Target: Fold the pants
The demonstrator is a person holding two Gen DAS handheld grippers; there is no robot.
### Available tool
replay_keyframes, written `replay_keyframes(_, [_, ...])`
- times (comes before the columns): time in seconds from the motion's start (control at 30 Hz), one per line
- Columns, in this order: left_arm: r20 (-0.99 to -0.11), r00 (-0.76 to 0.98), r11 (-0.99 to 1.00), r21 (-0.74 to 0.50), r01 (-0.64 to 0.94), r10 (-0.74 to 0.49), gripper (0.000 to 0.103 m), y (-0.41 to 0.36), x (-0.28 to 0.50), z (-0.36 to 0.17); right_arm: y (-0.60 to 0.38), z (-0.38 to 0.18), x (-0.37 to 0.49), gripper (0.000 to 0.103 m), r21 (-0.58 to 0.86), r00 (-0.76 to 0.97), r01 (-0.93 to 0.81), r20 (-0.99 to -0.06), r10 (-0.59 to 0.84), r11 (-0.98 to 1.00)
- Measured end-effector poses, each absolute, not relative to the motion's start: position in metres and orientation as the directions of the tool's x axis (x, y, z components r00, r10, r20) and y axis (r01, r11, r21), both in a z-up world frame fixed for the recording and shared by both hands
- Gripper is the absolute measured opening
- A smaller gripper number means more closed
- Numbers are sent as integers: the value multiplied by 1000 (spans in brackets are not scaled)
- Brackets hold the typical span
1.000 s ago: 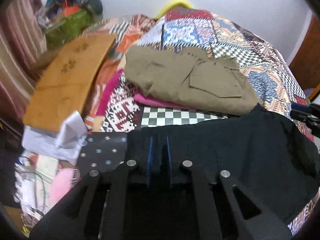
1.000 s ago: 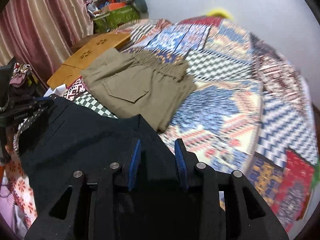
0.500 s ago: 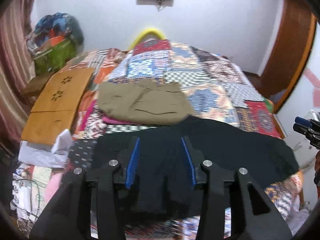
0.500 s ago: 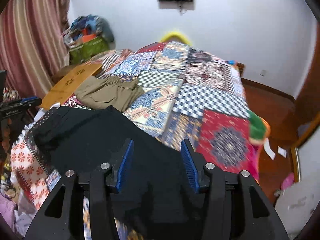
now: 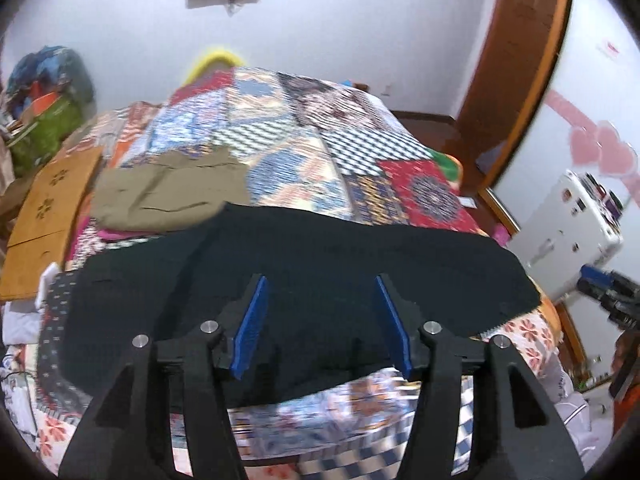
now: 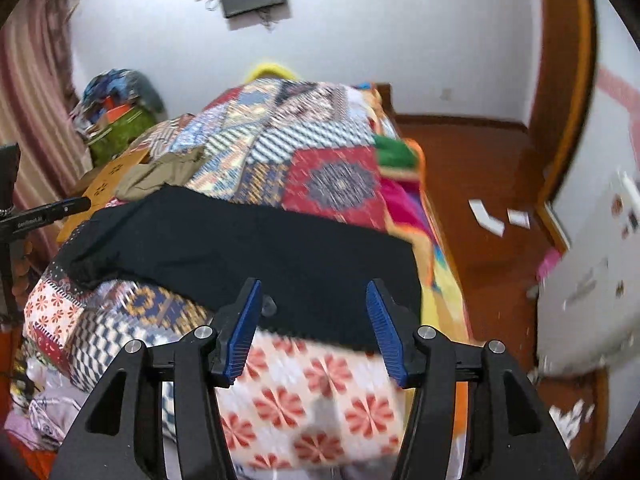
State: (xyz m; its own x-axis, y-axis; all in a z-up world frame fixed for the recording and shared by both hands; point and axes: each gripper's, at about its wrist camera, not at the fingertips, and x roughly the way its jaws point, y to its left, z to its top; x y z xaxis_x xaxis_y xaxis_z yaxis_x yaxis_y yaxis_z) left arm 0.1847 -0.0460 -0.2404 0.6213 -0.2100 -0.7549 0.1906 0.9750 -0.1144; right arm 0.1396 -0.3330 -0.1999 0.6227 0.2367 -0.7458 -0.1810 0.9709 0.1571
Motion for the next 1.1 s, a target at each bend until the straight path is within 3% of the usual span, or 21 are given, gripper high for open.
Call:
replay_keyframes(0.5, [-852,452,928,-98,359,-265,58,-171,209,-301,-336,-285,144,51,347,434,-143,-820,374,927])
replay_keyframes(0.7, [-876,394,917,-121,379,-279,58,-195,224,-324,-337,-290,154,64,403,435,-144,-795,424,904])
replay_keyframes(1.1, [-891,361,916,-129,379,-275,58,-204,240,-346,-346,-298,174,65,497,493,-55,-741,456,866])
